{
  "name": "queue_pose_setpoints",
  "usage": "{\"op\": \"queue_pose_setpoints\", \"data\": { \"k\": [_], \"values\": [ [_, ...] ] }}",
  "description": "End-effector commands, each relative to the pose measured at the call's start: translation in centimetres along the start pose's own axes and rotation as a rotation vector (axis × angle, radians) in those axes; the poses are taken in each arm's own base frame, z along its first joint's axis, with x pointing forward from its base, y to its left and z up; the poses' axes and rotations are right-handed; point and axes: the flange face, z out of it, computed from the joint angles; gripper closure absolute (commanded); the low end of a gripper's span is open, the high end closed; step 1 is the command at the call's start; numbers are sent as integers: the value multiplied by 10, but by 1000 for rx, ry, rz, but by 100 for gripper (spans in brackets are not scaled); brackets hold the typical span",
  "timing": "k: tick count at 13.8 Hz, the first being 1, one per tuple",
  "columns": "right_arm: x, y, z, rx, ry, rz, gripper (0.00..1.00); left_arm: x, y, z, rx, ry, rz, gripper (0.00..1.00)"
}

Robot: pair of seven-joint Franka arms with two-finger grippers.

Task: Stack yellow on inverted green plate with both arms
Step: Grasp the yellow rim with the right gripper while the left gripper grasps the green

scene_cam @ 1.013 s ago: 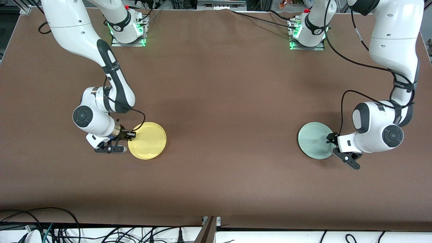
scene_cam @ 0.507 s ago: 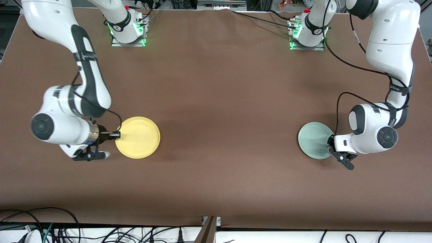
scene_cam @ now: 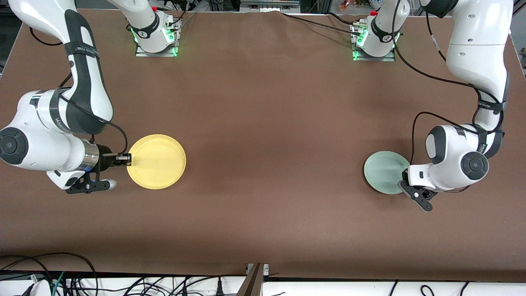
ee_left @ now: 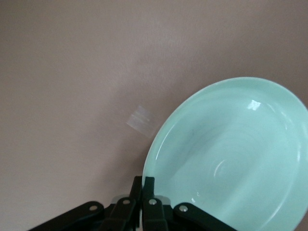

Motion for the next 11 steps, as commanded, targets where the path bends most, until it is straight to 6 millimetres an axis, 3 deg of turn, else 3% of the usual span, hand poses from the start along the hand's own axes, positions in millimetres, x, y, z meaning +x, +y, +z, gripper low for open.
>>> {"op": "queue_pose_setpoints", "data": {
  "k": [1, 4, 6, 11],
  "values": [
    [-1, -2, -4, 6, -7, -11, 100, 26, 9, -52, 100, -77, 79, 100],
    [-1, -5, -3, 5, -8, -12, 100, 59, 25, -93, 196, -203, 121, 100],
    [-1, -5, -3, 5, -8, -12, 100, 89, 55, -107, 280, -308, 147, 100],
    [-1, -6, -2, 1, -10, -14, 100, 173, 184, -116, 608, -529, 153, 100]
  ]
}}
